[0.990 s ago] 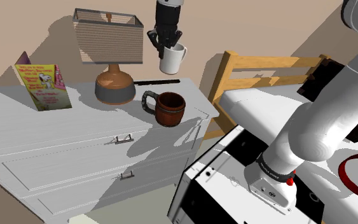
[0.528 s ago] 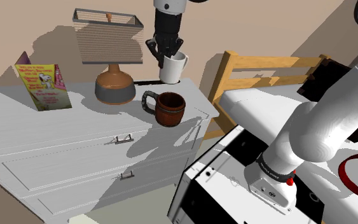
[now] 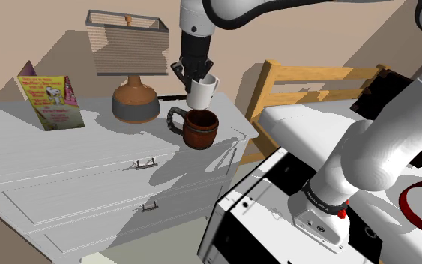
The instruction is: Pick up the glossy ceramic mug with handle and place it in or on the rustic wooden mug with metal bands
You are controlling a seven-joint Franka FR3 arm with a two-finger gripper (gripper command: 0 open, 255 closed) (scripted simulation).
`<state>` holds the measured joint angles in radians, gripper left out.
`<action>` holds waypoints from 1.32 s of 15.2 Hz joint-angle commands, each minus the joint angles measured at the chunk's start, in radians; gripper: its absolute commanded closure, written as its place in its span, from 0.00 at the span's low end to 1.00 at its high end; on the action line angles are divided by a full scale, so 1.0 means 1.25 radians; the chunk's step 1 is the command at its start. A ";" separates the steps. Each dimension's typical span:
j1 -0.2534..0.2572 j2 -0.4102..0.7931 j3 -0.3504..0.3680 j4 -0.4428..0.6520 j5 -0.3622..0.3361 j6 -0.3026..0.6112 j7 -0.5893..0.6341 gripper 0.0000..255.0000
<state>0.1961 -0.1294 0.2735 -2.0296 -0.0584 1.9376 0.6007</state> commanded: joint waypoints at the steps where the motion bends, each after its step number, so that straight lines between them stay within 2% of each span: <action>1: 0.000 0.005 0.001 -0.017 -0.002 0.022 0.003 1.00; 6: 0.000 0.016 0.002 -0.056 -0.007 0.072 0.009 1.00; 13: 0.000 0.016 0.002 -0.056 -0.007 0.072 0.009 1.00; 14: 0.000 0.017 0.002 -0.056 -0.007 0.072 0.009 0.00; 19: 0.000 0.016 0.002 -0.056 -0.007 0.072 0.009 0.00; 20: 0.001 0.009 0.002 -0.037 -0.004 0.045 0.007 0.00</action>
<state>0.1962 -0.1118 0.2754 -2.0860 -0.0655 2.0116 0.6100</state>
